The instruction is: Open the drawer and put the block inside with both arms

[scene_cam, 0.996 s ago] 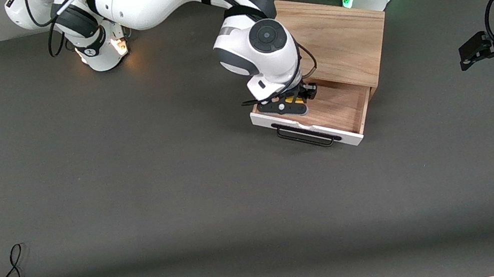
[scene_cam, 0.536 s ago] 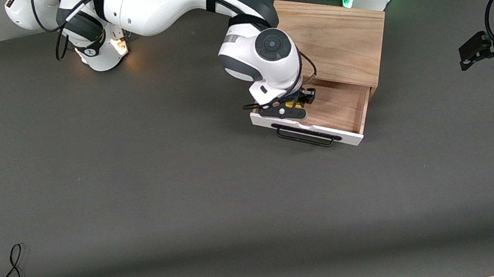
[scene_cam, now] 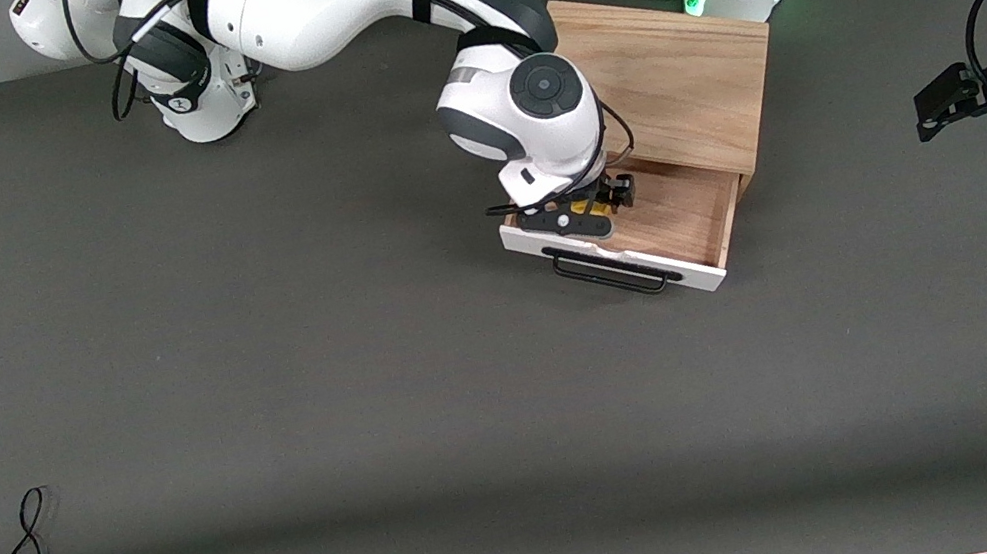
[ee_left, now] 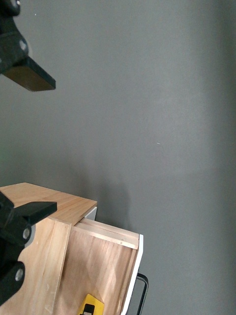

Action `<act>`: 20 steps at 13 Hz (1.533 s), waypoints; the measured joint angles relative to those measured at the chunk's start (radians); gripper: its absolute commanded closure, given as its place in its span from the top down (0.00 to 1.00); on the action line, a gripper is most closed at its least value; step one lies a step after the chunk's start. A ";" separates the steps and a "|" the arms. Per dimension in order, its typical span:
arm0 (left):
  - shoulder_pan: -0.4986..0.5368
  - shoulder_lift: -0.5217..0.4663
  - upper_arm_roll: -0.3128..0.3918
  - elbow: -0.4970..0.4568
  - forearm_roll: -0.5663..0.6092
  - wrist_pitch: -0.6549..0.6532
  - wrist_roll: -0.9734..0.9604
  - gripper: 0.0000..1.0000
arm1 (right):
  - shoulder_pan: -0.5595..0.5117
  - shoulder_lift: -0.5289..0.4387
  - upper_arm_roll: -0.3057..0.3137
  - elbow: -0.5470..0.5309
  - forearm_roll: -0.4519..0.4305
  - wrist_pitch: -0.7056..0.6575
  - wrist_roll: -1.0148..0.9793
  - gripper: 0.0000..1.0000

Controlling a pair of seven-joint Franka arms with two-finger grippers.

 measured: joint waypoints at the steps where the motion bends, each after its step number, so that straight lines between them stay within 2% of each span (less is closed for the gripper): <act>1: 0.000 0.000 0.000 0.000 0.000 0.000 0.000 1.00 | 0.001 -0.002 0.000 0.007 0.000 0.000 0.000 1.00; 3: 0.000 0.000 0.000 0.000 0.000 0.000 0.000 1.00 | 0.001 -0.019 0.002 0.026 -0.001 -0.004 0.001 1.00; 7: -0.001 0.000 0.000 -0.001 0.000 0.000 0.000 1.00 | -0.047 -0.130 -0.004 0.044 -0.003 -0.101 -0.002 1.00; 11: -0.001 0.000 0.000 -0.002 0.000 0.000 0.000 1.00 | -0.225 -0.261 -0.006 0.046 0.000 -0.224 -0.182 1.00; 14: -0.001 0.000 0.000 -0.002 0.000 0.000 0.000 1.00 | -0.392 -0.357 -0.009 0.042 0.074 -0.329 -0.410 1.00; 17: -0.001 0.000 0.000 -0.002 0.000 0.000 0.000 1.00 | -0.547 -0.460 -0.021 -0.026 0.097 -0.395 -0.645 1.00; 18: -0.001 0.000 0.000 -0.003 0.000 0.000 0.000 1.00 | -0.582 -0.504 -0.051 -0.077 0.107 -0.398 -0.725 1.00; 20: -0.002 0.000 0.000 -0.003 0.000 0.000 0.000 1.00 | -0.602 -0.594 -0.186 -0.185 0.155 -0.399 -0.850 1.00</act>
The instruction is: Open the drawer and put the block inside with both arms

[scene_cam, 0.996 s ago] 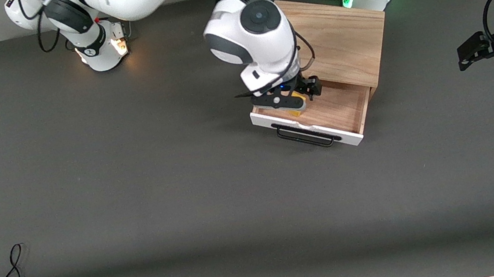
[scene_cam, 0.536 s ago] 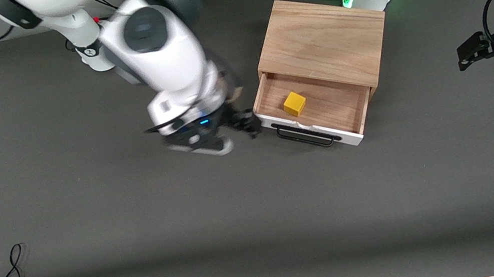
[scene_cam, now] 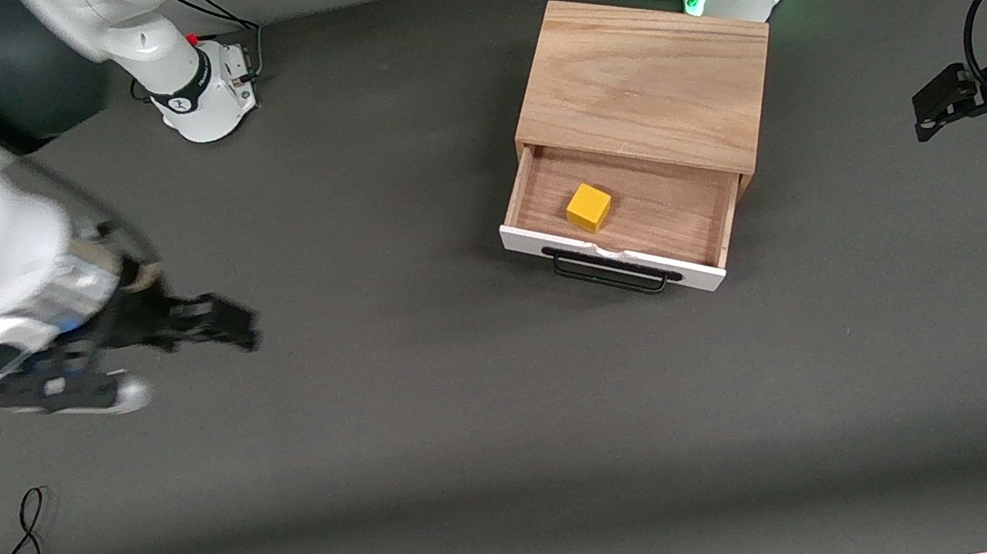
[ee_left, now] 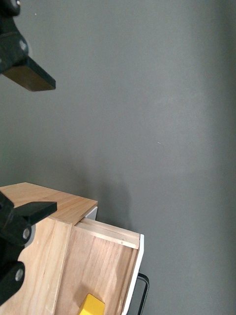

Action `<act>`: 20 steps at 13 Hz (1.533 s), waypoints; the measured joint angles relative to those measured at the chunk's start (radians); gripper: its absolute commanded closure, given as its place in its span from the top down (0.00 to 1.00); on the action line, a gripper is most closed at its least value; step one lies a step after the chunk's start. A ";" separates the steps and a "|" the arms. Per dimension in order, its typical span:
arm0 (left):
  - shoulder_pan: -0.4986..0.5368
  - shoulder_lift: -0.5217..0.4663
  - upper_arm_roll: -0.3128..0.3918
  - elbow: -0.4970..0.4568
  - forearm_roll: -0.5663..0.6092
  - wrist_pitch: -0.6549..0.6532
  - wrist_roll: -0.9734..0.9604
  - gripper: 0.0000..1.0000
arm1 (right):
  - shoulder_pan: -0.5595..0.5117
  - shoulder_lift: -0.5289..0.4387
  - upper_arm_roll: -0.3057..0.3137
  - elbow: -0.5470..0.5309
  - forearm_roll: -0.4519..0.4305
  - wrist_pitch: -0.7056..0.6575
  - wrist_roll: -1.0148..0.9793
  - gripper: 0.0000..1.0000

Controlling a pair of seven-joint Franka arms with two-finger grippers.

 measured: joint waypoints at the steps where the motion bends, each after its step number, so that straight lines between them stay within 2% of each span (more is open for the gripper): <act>1: 0.000 0.000 0.000 0.000 0.000 0.000 0.000 1.00 | -0.002 -0.037 -0.069 -0.048 0.015 0.000 -0.062 1.00; 3: 0.000 0.000 0.000 0.000 0.000 0.000 0.000 1.00 | -0.005 -0.092 -0.181 -0.120 0.024 -0.001 -0.183 1.00; 5: 0.000 0.000 0.000 0.000 0.000 0.000 0.000 1.00 | -0.007 -0.136 -0.237 -0.170 0.028 -0.002 -0.239 1.00; 12: 0.000 0.000 0.000 -0.001 0.000 -0.002 0.000 1.00 | -0.005 -0.218 -0.265 -0.281 0.028 -0.009 -0.310 1.00; 17: 0.000 0.000 0.000 -0.002 0.000 -0.003 0.000 1.00 | -0.001 -0.310 -0.264 -0.412 0.028 0.069 -0.319 1.00; 20: 0.000 0.000 0.000 -0.002 0.000 -0.003 0.000 1.00 | 0.002 -0.316 -0.263 -0.423 0.028 0.080 -0.375 1.00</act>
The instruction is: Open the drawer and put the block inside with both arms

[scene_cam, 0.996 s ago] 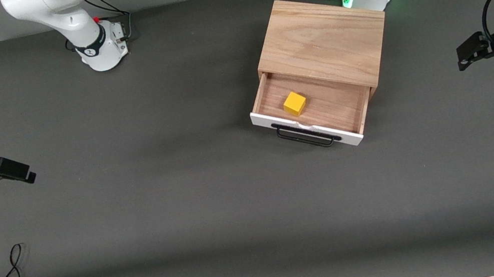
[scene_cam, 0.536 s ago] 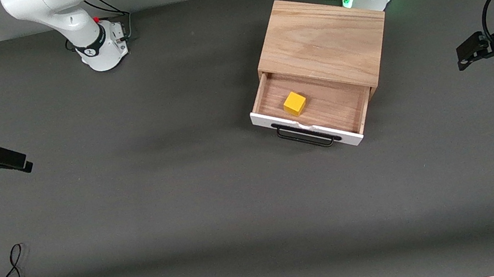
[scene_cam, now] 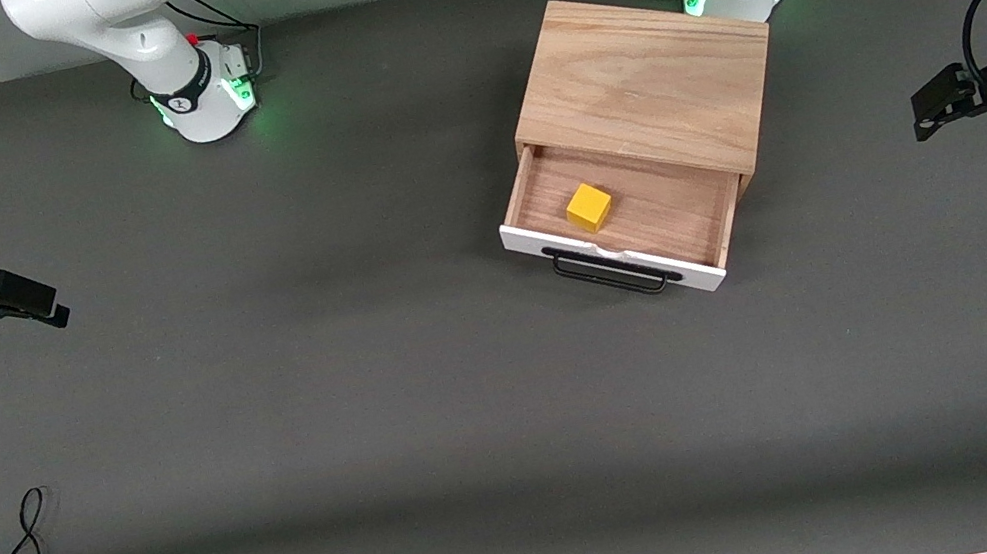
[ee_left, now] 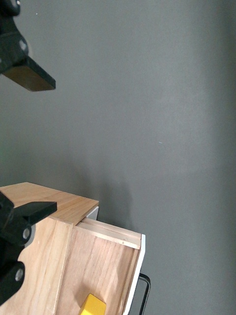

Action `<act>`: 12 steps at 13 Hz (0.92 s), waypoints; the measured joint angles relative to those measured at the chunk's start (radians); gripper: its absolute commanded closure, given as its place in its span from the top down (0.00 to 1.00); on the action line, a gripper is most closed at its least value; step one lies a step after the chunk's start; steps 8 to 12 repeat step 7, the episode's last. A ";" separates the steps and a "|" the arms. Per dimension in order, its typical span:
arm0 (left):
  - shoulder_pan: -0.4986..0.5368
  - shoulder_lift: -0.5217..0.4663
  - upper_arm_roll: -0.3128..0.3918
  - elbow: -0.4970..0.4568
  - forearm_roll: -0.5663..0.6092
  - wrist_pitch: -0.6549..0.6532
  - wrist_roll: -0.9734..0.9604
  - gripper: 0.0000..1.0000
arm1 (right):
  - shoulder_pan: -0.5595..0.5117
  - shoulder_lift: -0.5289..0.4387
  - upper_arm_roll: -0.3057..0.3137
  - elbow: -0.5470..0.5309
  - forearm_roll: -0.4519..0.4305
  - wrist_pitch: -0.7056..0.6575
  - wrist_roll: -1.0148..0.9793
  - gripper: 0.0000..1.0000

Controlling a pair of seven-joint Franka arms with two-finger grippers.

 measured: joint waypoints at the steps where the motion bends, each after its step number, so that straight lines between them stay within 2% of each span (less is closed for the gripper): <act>1: 0.000 0.000 0.000 0.000 0.000 0.000 0.000 1.00 | 0.001 0.000 0.001 -0.002 0.000 0.002 -0.012 1.00; 12: 0.000 0.000 0.000 0.000 0.000 0.000 0.000 1.00 | 0.001 0.000 0.001 -0.006 -0.001 -0.015 -0.036 1.00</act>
